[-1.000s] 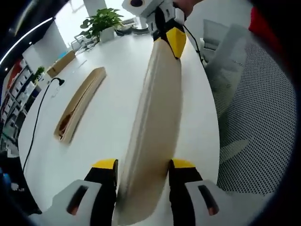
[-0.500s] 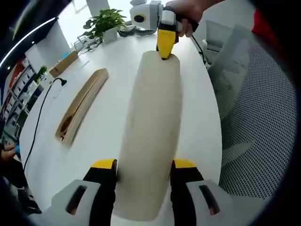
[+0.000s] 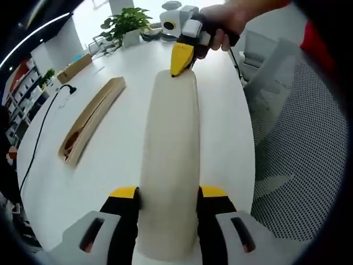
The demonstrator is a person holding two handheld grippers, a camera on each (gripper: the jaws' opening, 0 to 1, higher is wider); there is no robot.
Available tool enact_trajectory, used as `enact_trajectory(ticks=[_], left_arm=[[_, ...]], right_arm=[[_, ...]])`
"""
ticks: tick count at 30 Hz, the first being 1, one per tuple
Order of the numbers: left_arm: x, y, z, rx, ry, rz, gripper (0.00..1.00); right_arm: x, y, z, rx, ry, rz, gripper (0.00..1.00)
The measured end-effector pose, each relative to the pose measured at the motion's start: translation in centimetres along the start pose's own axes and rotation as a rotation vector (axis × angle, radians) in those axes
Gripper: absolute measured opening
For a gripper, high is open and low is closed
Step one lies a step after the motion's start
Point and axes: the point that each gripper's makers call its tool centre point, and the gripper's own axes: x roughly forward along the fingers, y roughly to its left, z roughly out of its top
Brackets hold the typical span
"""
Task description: Arrange the utensils inside the cutlery case until each visible utensil rests in its matching compartment.
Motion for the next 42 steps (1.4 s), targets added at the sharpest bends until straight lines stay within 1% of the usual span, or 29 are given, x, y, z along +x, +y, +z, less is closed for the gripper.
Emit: enact_trajectory(ticks=[2, 4, 6, 7, 9, 11, 12, 13, 16, 19, 21, 22, 24, 26, 27, 28, 29, 30, 31, 32, 33, 36, 37, 38, 39, 40, 41, 42], left_arm=[[0.0, 0.0, 0.0, 0.004, 0.016, 0.007, 0.41], [-0.1, -0.3, 0.0, 0.030, 0.034, 0.015, 0.41], [-0.3, -0.2, -0.2, 0.030, 0.055, 0.023, 0.41], [-0.3, -0.1, -0.3, 0.028, 0.060, 0.022, 0.41], [-0.6, 0.1, -0.4, 0.020, 0.060, 0.021, 0.41], [-0.7, 0.1, -0.5, 0.011, 0.062, 0.020, 0.41], [-0.8, 0.2, -0.5, 0.015, 0.062, 0.024, 0.41], [-0.8, 0.2, -0.6, 0.020, 0.064, 0.027, 0.41], [-1.1, 0.3, -1.0, 0.016, 0.078, 0.017, 0.41], [-1.5, 0.5, -1.3, -0.009, 0.081, -0.006, 0.41], [-2.0, 0.8, -1.1, -0.032, 0.072, -0.013, 0.41], [-2.4, 1.0, -0.9, -0.040, 0.066, -0.012, 0.41], [-2.7, 1.5, -0.7, -0.035, 0.065, -0.005, 0.41], [-3.2, 2.3, -0.5, -0.002, 0.073, 0.018, 0.41], [-3.4, 2.3, -0.4, -0.007, 0.075, 0.015, 0.41], [-3.6, 2.2, -0.4, -0.051, 0.081, -0.014, 0.41], [-3.7, 2.4, -0.4, -0.041, 0.077, -0.012, 0.41], [-3.9, 3.0, -0.3, 0.006, 0.064, 0.019, 0.41], [-4.1, 3.7, -0.4, 0.050, 0.067, 0.064, 0.41], [-4.2, 4.0, -0.7, 0.065, 0.079, 0.081, 0.41], [-4.1, 3.4, -0.8, 0.045, 0.077, 0.059, 0.41], [-4.2, 3.4, -1.1, 0.032, 0.065, 0.049, 0.41], [-4.2, 3.3, -1.3, 0.022, 0.060, 0.033, 0.41], [-4.3, 3.3, -1.5, 0.026, 0.061, 0.037, 0.41], [-4.3, 3.6, -1.7, 0.046, 0.056, 0.063, 0.41], [-4.4, 3.7, -1.8, 0.047, 0.057, 0.072, 0.41], [-4.5, 3.7, -2.2, 0.032, 0.061, 0.076, 0.41], [-4.7, 3.9, -2.2, 0.017, 0.053, 0.082, 0.41]], right_arm=[[0.0, 0.0, -0.1, 0.025, -0.013, 0.014, 0.07], [0.1, -0.5, -0.2, 0.027, -0.004, -0.001, 0.07], [0.2, -0.2, -0.1, 0.032, 0.001, 0.009, 0.07], [0.3, 0.3, 0.0, 0.027, 0.009, 0.021, 0.06], [0.3, 1.1, -0.2, -0.027, 0.021, 0.013, 0.06], [0.5, 1.4, -0.1, -0.045, 0.037, 0.017, 0.07], [0.5, 1.4, -0.2, -0.078, 0.060, 0.012, 0.07], [0.6, 1.4, -0.2, -0.089, 0.067, 0.009, 0.07], [1.1, 1.7, -0.5, -0.131, 0.124, -0.017, 0.08], [1.4, 2.4, 0.0, -0.141, 0.134, -0.017, 0.08], [1.4, 2.8, 0.5, -0.146, 0.142, -0.024, 0.08], [1.3, 3.0, 0.9, -0.150, 0.140, -0.028, 0.08], [1.3, 3.2, 1.3, -0.132, 0.140, -0.034, 0.08], [1.3, 3.5, 1.6, -0.111, 0.136, -0.038, 0.08], [1.3, 3.8, 1.8, -0.110, 0.128, -0.041, 0.09], [1.4, 3.8, 1.9, -0.113, 0.123, -0.045, 0.09], [1.4, 3.9, 2.0, -0.118, 0.115, -0.051, 0.09], [1.5, 3.8, 2.0, -0.115, 0.106, -0.057, 0.09], [1.6, 4.0, 2.0, -0.111, 0.089, -0.049, 0.09], [1.8, 4.4, 1.6, -0.116, 0.086, -0.041, 0.09], [1.8, 4.5, 1.8, -0.117, 0.071, -0.046, 0.09], [2.1, 4.7, 1.6, -0.128, 0.065, -0.048, 0.09], [2.3, 4.7, 1.5, -0.123, 0.080, -0.046, 0.08], [2.4, 4.7, 1.5, -0.120, 0.085, -0.042, 0.08], [2.4, 5.4, 1.8, -0.092, 0.066, -0.006, 0.07], [2.5, 6.4, 2.1, -0.048, 0.044, 0.041, 0.06], [2.6, 7.1, 2.5, -0.021, 0.027, 0.080, 0.05], [2.6, 7.5, 2.9, -0.020, 0.011, 0.094, 0.04]])
